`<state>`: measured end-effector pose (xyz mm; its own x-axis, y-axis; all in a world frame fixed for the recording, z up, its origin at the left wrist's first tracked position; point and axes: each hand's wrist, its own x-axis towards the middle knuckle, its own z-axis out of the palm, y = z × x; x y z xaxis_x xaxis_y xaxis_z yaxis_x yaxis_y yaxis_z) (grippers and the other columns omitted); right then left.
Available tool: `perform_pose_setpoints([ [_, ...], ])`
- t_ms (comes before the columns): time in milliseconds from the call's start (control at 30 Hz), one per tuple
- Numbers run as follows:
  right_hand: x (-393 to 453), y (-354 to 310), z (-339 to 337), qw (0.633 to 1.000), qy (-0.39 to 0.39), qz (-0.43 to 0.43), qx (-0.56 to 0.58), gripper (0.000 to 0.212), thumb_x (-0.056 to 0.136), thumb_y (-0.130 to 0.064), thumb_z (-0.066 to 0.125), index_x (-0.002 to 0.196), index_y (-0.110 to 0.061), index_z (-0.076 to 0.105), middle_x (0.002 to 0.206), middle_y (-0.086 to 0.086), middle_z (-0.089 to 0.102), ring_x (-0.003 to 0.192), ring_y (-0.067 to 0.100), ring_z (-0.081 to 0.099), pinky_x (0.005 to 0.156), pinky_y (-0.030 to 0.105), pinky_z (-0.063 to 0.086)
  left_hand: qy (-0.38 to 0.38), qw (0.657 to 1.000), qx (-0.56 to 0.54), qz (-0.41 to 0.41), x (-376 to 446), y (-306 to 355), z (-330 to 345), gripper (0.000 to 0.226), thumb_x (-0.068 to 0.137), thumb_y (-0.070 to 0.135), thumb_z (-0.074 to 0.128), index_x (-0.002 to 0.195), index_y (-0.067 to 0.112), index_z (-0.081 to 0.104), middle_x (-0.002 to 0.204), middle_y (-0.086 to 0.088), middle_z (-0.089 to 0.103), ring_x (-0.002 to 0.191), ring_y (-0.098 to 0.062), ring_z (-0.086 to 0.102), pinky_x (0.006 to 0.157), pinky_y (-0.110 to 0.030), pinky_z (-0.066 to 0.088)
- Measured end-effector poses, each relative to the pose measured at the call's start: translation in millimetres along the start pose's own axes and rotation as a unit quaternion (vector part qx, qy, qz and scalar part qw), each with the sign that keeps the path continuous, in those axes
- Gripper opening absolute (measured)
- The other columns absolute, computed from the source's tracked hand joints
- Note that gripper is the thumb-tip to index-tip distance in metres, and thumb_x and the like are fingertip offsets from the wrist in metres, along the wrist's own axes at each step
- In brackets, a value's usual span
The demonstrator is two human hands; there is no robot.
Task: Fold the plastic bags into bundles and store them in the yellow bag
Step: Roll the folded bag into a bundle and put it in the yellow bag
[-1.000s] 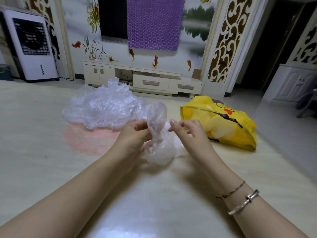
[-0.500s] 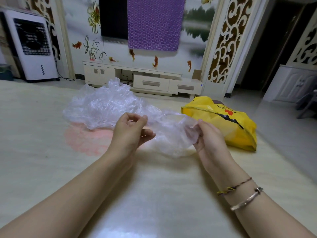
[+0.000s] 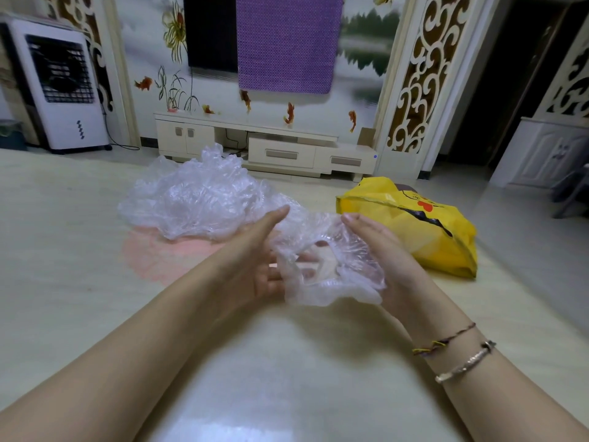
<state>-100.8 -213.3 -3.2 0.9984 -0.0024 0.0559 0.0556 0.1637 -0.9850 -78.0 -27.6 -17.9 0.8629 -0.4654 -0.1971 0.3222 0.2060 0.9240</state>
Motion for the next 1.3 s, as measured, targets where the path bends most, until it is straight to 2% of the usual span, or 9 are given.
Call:
perform_pose_setpoints([
  [167, 9, 5, -1, 0.997, 0.029, 0.034, -0.055, 0.028, 0.092, -0.036, 0.059, 0.089, -0.010, 0.068, 0.087, 0.007, 0.072, 0.075, 0.019, 0.068, 0.069, 0.027, 0.055, 0.057, 0.992, 0.019, 0.108, 1, -1, 5, 0.010, 0.086, 0.011, 0.065, 0.078, 0.009, 0.070, 0.089, -0.013, 0.067, 0.060, -0.017, 0.063, 0.062, -0.028, 0.056],
  [267, 11, 9, -3, 0.995, 0.001, 0.062, -0.073, 0.034, 0.093, -0.038, 0.057, 0.103, -0.009, 0.070, 0.103, 0.010, 0.073, 0.094, 0.025, 0.067, 0.084, 0.037, 0.050, 0.171, 0.958, 0.034, 0.226, 7, 1, 0, 0.010, 0.087, 0.010, 0.067, 0.093, 0.002, 0.064, 0.083, -0.012, 0.065, 0.052, -0.015, 0.062, 0.059, -0.027, 0.056],
  [433, 14, 18, -3, 0.996, 0.052, 0.042, -0.066, 0.010, 0.095, -0.010, 0.054, 0.094, -0.003, 0.062, 0.086, 0.009, 0.062, 0.076, 0.019, 0.059, 0.062, 0.028, 0.053, 0.273, 0.869, 0.203, 0.360, 5, -1, -3, 0.027, 0.090, 0.017, 0.068, 0.080, -0.002, 0.052, 0.069, -0.016, 0.058, 0.046, -0.024, 0.059, 0.040, -0.024, 0.044],
  [667, 20, 19, -11, 0.990, 0.136, 0.005, -0.032, 0.013, 0.097, -0.015, 0.054, 0.090, -0.011, 0.065, 0.085, 0.006, 0.069, 0.073, 0.017, 0.064, 0.058, 0.027, 0.053, 0.308, 0.867, 0.269, 0.285, 6, -4, 2, 0.037, 0.101, 0.031, 0.047, 0.087, -0.003, 0.053, 0.063, -0.001, 0.049, 0.032, -0.004, 0.045, 0.033, -0.019, 0.039],
  [900, 32, 21, -31, 0.936, 0.162, -0.004, -0.312, 0.032, 0.099, -0.022, 0.046, 0.096, 0.002, 0.067, 0.076, 0.014, 0.060, 0.070, 0.026, 0.055, 0.062, 0.031, 0.043, 0.290, 0.919, 0.238, 0.120, 12, 0, -17, 0.022, 0.102, 0.025, 0.042, 0.094, 0.005, 0.048, 0.034, 0.003, 0.049, 0.024, -0.008, 0.035, 0.032, -0.013, 0.026],
  [967, 35, 22, -37, 0.905, 0.167, -0.001, -0.391, 0.028, 0.097, -0.022, 0.046, 0.102, -0.001, 0.063, 0.074, 0.009, 0.057, 0.071, 0.025, 0.053, 0.064, 0.031, 0.041, 0.291, 0.903, 0.294, 0.119, 8, -2, -18, 0.021, 0.101, 0.026, 0.044, 0.093, 0.007, 0.048, 0.041, 0.002, 0.056, 0.029, -0.009, 0.041, 0.035, -0.015, 0.032],
  [1100, 31, 19, -37, 0.879, 0.166, -0.034, -0.445, 0.024, 0.089, -0.019, 0.055, 0.111, -0.018, 0.047, 0.100, -0.001, 0.053, 0.089, 0.017, 0.054, 0.069, 0.030, 0.043, 0.322, 0.786, 0.469, 0.244, 4, -7, -17, 0.012, 0.094, 0.030, 0.054, 0.094, 0.018, 0.050, 0.077, 0.004, 0.061, 0.068, -0.014, 0.057, 0.063, -0.033, 0.044],
  [1200, 23, 17, -33, 0.849, 0.118, -0.175, -0.484, 0.029, 0.090, -0.008, 0.051, 0.116, -0.021, 0.052, 0.119, -0.006, 0.049, 0.114, 0.010, 0.048, 0.086, 0.023, 0.040, 0.215, 0.761, 0.511, 0.337, 5, -11, -13, 0.008, 0.093, 0.024, 0.057, 0.101, 0.023, 0.057, 0.099, 0.009, 0.060, 0.091, -0.009, 0.056, 0.077, -0.016, 0.040],
  [1300, 16, 23, -29, 0.823, -0.046, -0.175, -0.539, 0.034, 0.099, -0.020, 0.046, 0.133, -0.024, 0.049, 0.137, -0.010, 0.049, 0.127, 0.004, 0.042, 0.101, 0.016, 0.032, 0.097, 0.735, 0.604, 0.293, 9, -22, -10, 0.039, 0.097, 0.035, 0.052, 0.134, 0.021, 0.052, 0.137, 0.007, 0.052, 0.128, -0.008, 0.041, 0.100, -0.012, 0.026],
])
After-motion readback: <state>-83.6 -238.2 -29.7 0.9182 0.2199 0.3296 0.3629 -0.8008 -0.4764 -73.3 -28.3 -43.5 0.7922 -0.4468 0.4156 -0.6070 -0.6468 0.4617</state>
